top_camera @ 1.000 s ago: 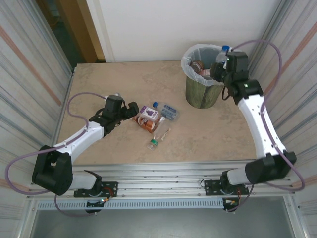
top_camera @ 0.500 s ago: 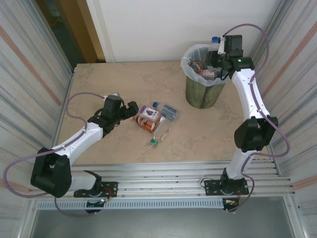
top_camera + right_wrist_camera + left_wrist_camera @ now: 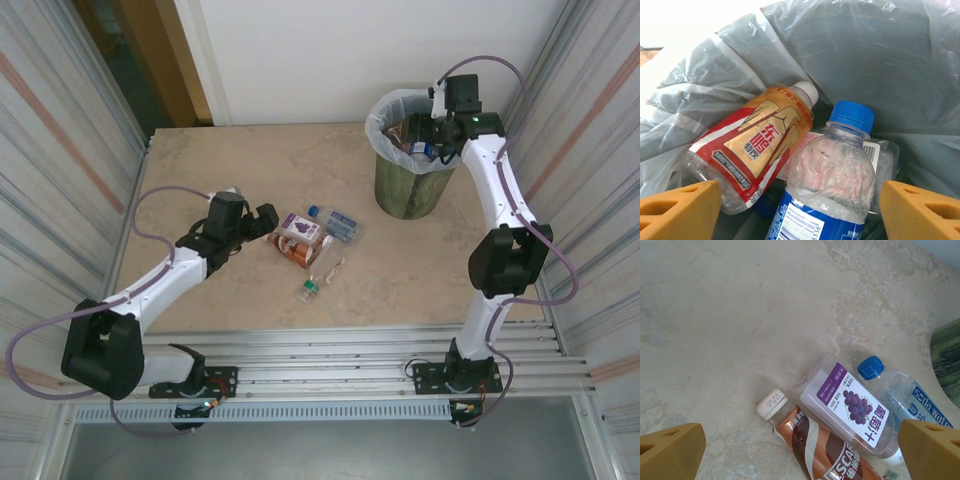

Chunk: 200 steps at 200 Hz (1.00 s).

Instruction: Put the plastic bottles in the bin

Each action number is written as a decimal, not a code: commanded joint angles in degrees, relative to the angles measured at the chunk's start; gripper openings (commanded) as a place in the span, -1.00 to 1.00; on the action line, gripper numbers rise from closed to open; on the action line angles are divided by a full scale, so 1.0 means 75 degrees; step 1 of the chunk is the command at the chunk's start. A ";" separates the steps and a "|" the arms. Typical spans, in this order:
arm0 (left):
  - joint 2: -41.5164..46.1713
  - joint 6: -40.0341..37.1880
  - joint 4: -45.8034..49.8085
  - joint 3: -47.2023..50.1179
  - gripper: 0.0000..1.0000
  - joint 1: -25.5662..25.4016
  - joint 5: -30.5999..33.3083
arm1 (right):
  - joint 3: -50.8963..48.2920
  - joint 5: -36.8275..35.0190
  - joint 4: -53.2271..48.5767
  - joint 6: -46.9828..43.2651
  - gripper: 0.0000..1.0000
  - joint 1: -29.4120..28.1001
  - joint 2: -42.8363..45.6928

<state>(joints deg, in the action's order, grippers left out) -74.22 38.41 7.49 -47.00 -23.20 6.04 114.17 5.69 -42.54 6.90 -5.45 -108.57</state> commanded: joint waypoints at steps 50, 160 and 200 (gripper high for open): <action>0.0100 0.0008 0.0089 -0.0021 0.97 0.0047 0.0085 | 0.0387 0.0187 -0.0128 -0.0057 0.61 -0.0192 0.0289; -0.0007 0.0372 0.0076 0.0205 0.97 0.0251 -0.0091 | -0.1694 -0.2301 -0.0153 0.0985 0.98 -0.2729 0.2178; -0.0278 0.0490 -0.0075 0.0189 0.98 0.0246 -0.0254 | -0.4089 -0.2561 0.0449 0.3195 0.96 -0.3637 0.2989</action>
<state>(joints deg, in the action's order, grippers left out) -75.11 40.62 7.42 -46.15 -21.69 5.06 91.46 -9.47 -40.77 17.76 -29.87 -88.47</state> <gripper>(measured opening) 0.987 0.982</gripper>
